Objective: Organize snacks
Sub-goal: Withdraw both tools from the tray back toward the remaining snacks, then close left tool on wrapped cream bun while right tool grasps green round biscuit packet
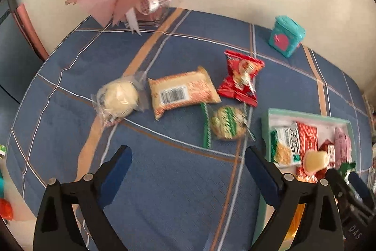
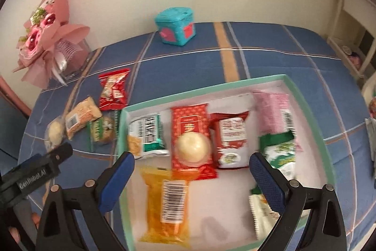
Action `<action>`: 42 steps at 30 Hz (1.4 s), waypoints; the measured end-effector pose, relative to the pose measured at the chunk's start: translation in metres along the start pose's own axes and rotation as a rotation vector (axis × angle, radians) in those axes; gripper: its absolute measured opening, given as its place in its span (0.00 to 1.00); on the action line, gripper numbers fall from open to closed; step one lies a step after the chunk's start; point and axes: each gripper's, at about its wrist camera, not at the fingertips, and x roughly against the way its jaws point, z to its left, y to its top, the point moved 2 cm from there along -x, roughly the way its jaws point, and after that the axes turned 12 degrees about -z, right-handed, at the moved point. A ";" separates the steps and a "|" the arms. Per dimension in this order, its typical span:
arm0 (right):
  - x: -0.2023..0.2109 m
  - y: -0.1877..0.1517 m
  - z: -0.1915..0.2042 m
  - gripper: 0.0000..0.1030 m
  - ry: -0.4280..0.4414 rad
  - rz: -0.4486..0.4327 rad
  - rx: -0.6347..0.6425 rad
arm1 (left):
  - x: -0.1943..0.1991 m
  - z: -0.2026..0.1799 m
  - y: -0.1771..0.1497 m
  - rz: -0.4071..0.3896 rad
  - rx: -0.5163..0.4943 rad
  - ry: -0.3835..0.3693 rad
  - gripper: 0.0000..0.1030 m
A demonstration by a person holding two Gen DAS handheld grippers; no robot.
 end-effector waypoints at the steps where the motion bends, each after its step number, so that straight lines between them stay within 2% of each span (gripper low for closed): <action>1: -0.001 -0.001 0.004 0.97 0.005 0.003 0.004 | -0.001 0.006 0.002 0.000 0.015 -0.001 0.98; 7: -0.009 0.000 0.046 0.97 0.071 0.007 0.069 | -0.010 0.054 0.015 -0.030 0.086 0.093 0.98; 12: -0.017 -0.002 0.083 0.97 0.110 0.019 0.129 | -0.017 0.087 0.021 -0.038 0.135 0.135 0.98; 16: -0.027 -0.002 0.110 0.97 0.146 0.050 0.156 | -0.023 0.105 0.026 -0.055 0.178 0.131 0.98; 19: -0.033 0.001 0.123 0.97 0.158 0.060 0.170 | -0.028 0.112 0.028 -0.039 0.192 0.117 0.98; 24: -0.050 0.003 0.144 0.97 0.182 0.091 0.179 | -0.036 0.119 0.035 -0.027 0.221 0.029 0.98; 37: -0.098 0.005 0.161 0.96 0.194 0.152 0.170 | -0.071 0.125 0.044 0.011 0.272 -0.006 0.98; 39: -0.101 0.006 0.164 0.96 0.181 0.135 0.200 | -0.079 0.123 0.043 0.024 0.266 -0.002 0.98; 42: -0.107 0.006 0.169 0.96 0.207 0.148 0.199 | -0.089 0.121 0.040 0.044 0.265 0.014 0.94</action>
